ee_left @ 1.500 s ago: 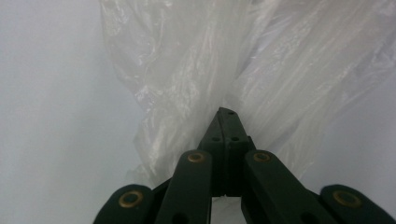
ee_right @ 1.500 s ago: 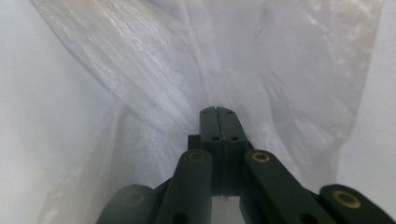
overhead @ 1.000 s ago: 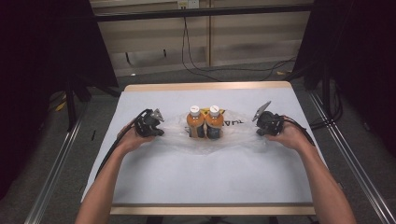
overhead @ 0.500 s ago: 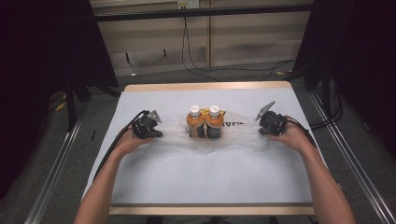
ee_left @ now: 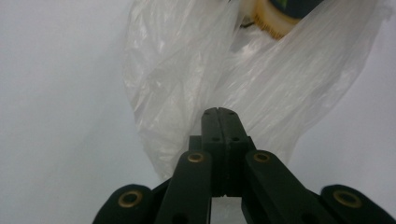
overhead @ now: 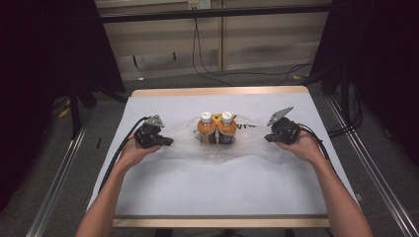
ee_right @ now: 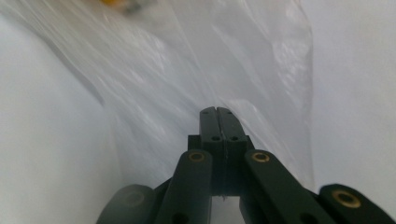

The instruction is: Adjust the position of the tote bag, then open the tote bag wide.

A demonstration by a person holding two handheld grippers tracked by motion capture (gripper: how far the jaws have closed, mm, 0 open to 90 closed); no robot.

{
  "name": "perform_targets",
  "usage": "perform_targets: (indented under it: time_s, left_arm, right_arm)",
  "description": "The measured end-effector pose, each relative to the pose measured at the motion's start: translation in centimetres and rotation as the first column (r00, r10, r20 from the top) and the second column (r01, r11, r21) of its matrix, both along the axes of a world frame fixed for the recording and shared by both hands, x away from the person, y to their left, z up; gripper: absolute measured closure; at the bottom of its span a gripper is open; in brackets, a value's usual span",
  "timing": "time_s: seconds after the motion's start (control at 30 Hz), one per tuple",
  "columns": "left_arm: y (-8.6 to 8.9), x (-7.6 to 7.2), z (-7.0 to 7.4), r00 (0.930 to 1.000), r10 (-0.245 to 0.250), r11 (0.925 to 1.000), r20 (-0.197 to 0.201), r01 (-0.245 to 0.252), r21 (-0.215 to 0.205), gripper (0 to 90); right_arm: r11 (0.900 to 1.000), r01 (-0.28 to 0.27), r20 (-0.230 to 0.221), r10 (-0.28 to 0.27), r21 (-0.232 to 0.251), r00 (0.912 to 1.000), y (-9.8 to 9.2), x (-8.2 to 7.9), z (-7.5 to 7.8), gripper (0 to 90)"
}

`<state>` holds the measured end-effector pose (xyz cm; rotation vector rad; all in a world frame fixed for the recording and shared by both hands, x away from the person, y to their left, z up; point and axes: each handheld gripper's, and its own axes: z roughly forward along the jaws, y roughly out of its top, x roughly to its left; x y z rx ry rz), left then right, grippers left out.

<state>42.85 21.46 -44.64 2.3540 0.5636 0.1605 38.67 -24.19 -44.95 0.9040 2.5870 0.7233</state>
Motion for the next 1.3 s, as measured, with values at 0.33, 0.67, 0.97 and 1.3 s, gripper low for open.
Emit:
perform_targets:
  time_s: [0.33, 0.67, 0.97, 1.3]
  left_arm:
    - [-1.4, -2.3, 0.9, 0.9987, -0.04, 0.984, 0.031, 0.045, -0.173, 90.0]
    - [-4.2, -3.9, 1.9, 0.9954, -0.076, 0.9651, 0.059, 0.088, -0.246, 90.0]
    - [-8.2, -4.4, 2.3, 0.9887, -0.126, 0.9502, 0.082, 0.144, -0.277, 90.0]
    - [-12.3, -4.2, 0.9, 0.9891, -0.114, 0.9632, 0.093, 0.133, -0.233, 90.0]
  right_arm:
    - [0.965, -0.022, 0.056, 0.007, 0.262, 0.9984, 0.2, -0.2, 1.5, 90.0]
    - [0.954, -0.045, 0.077, 0.023, 0.295, 0.9968, 1.5, -0.2, 1.9, 90.0]
    - [0.952, -0.087, 0.08, 0.066, 0.294, 0.9946, 4.7, 1.3, 1.8, 90.0]
    - [0.951, -0.102, 0.06, 0.089, 0.293, 0.9942, 7.0, 3.1, 1.7, 90.0]
